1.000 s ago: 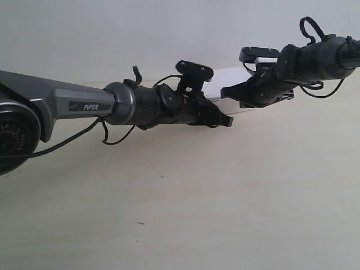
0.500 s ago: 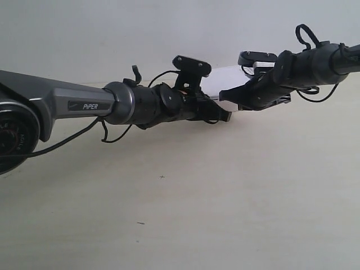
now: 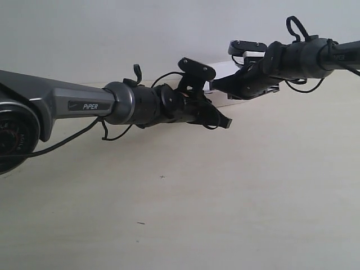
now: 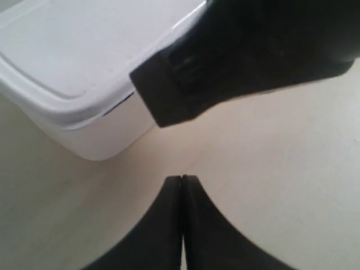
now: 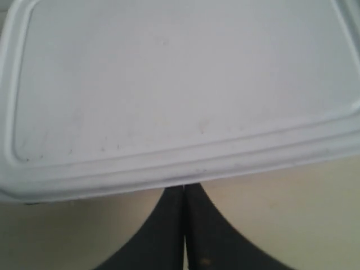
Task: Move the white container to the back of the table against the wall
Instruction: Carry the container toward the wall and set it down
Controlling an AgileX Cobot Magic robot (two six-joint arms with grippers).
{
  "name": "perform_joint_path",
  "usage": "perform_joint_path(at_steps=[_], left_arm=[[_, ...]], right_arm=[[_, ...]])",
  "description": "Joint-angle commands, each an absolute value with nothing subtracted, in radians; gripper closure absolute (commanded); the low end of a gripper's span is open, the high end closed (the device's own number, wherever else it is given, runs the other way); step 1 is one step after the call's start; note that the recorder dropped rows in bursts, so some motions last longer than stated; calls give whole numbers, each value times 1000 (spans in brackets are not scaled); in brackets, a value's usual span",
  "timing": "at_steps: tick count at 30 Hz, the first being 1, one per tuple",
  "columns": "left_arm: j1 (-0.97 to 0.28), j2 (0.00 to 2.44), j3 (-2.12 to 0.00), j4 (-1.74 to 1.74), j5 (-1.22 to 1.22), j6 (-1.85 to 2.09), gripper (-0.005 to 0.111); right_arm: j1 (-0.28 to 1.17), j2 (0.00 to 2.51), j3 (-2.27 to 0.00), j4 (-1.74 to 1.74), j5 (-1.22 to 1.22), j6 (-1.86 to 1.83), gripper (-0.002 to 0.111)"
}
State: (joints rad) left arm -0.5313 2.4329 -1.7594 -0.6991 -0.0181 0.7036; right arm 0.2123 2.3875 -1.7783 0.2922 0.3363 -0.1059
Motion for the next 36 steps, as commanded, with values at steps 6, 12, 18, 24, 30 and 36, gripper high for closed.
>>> perform_joint_path(at_steps=[6, 12, 18, 24, 30, 36], left_arm=[[-530, 2419, -1756, -685, -10, 705, 107], [-530, 2419, -1756, -685, -10, 705, 107], [-530, 2419, -1756, -684, -10, 705, 107], [-530, 2419, -1756, -683, -12, 707, 107], [-530, 2419, -1756, -683, -12, 707, 107], [-528, 2421, -1756, -683, -7, 760, 107]], right_arm=[[216, 2453, -1894, 298, 378, -108, 108], [216, 2469, -1925, 298, 367, -108, 108], [216, 2510, -1985, 316, 372, -106, 108], [216, 2535, -2011, 316, 361, -106, 108], [216, 2535, -2011, 316, 392, -106, 108], [216, 2535, -2011, 313, 505, -112, 108]])
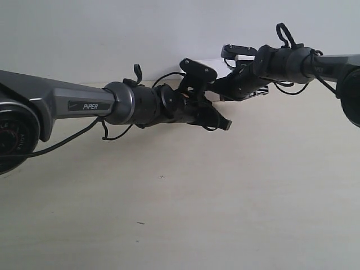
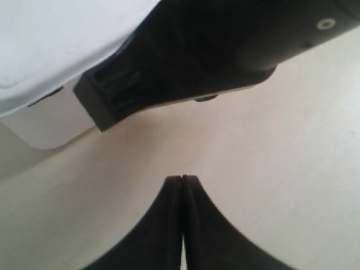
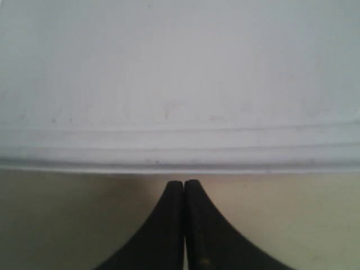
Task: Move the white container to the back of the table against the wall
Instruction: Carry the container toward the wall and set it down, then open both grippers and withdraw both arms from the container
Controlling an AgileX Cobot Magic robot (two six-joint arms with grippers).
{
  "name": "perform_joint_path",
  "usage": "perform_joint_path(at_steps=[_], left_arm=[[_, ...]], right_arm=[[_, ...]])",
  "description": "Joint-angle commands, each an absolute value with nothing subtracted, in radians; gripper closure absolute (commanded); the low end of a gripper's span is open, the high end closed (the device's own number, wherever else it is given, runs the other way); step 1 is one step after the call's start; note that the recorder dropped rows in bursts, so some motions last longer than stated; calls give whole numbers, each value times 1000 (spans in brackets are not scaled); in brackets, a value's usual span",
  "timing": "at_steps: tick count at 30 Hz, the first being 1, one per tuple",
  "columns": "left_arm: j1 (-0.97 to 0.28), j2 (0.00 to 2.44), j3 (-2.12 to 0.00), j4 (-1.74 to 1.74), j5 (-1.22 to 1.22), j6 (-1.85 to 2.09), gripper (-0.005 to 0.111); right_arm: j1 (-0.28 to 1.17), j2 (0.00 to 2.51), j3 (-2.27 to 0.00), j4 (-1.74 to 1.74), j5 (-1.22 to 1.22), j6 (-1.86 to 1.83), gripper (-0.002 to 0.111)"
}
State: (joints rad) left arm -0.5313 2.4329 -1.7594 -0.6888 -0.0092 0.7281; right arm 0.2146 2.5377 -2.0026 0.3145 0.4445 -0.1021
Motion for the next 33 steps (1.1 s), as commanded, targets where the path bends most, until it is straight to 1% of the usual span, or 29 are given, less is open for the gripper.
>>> perform_joint_path(at_steps=[1, 12, 17, 23, 27, 33], left_arm=[[-527, 2421, -1756, -683, 6, 760, 107], [-531, 2403, -1749, -692, 152, 723, 107], [-553, 2320, -1656, -692, 155, 721, 107], [-559, 2195, -1488, -690, 61, 723, 107], [-559, 2107, -1352, -692, -27, 723, 107], [-559, 1942, -1195, -694, -67, 672, 107]], right_arm=[[216, 2532, -2011, 313, 528, -112, 108], [221, 2429, -2011, 284, 777, -133, 108], [245, 2373, -1995, 222, 843, -131, 108], [256, 2245, -1833, 224, 754, -131, 108], [256, 2112, -1680, 203, 686, -131, 108], [256, 1886, -1429, 204, 553, -131, 108]])
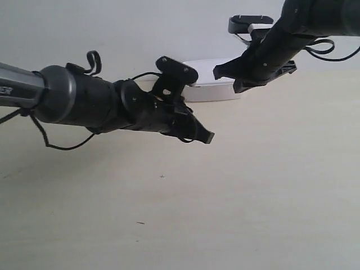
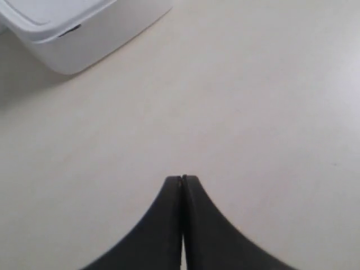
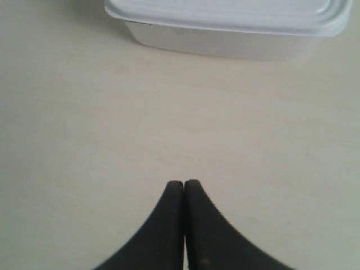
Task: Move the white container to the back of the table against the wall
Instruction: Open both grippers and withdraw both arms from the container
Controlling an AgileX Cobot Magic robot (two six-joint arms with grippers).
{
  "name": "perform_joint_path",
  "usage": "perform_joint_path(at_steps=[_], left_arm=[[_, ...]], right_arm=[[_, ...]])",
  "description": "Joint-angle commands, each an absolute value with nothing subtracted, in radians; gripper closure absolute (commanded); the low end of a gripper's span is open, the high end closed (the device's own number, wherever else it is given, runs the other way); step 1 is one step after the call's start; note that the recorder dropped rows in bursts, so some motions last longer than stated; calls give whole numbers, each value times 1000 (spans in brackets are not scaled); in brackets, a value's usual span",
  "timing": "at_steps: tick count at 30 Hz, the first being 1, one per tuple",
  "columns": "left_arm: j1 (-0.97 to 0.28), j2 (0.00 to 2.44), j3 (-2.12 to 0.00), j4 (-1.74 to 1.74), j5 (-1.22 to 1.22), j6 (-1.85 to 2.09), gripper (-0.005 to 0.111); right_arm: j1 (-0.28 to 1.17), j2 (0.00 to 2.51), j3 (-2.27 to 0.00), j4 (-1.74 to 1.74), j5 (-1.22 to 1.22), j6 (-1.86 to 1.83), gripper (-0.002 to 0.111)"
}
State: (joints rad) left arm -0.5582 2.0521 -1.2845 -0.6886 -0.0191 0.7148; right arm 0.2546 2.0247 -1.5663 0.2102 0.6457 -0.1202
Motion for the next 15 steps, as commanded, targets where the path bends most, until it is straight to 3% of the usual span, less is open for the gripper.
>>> perform_joint_path(at_steps=[1, 6, 15], left_arm=[[-559, 1908, -1166, -694, -74, 667, 107], [-586, 1716, -1016, -694, -109, 643, 107], [-825, 1147, -731, -739, -241, 643, 107]], right_arm=[[256, 1843, -1384, 208, 532, -131, 108], [256, 1618, -1198, 210, 490, -119, 108], [256, 962, -979, 233, 593, -101, 108]])
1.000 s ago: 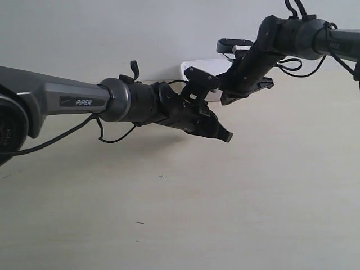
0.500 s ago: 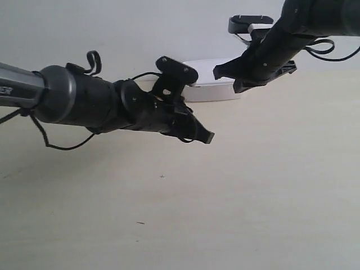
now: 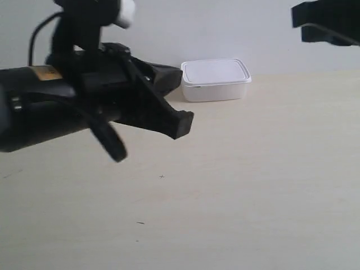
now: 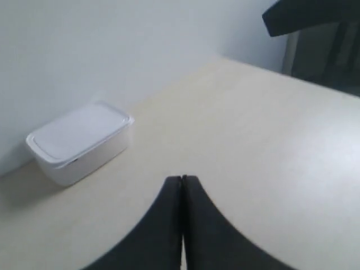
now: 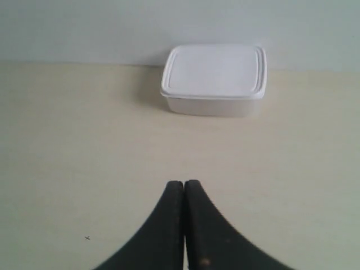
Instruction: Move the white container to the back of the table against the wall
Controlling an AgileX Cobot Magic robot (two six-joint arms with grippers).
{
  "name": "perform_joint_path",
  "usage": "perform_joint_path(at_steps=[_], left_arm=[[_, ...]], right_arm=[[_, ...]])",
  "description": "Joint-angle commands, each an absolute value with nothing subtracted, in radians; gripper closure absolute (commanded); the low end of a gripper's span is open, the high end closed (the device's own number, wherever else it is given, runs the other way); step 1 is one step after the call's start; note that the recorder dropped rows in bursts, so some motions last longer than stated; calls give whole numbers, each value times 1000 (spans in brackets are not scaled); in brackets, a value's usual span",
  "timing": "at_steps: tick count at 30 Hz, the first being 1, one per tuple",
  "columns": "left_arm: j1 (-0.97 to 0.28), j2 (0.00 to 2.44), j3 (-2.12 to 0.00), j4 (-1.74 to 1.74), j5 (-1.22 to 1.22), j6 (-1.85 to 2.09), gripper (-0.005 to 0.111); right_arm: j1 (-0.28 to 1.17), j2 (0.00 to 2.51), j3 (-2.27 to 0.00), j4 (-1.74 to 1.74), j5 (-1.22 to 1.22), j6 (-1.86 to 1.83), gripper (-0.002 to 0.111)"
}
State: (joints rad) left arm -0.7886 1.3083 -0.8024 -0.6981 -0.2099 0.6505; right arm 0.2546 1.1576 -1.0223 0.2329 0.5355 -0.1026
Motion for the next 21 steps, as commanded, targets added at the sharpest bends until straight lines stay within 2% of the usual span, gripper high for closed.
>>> perform_joint_path(at_steps=[1, 6, 10, 21], left_arm=[[-827, 1046, -683, -739, -241, 643, 107], [-827, 686, -528, -739, -199, 651, 107], [-827, 477, -455, -739, -104, 689, 107], [-825, 225, -308, -773, -90, 697, 107]], right_arm=[[256, 849, -955, 233, 611, -103, 108], [256, 546, -895, 233, 670, -105, 108], [256, 439, -862, 233, 731, -120, 108], [256, 202, -737, 236, 749, -156, 108]])
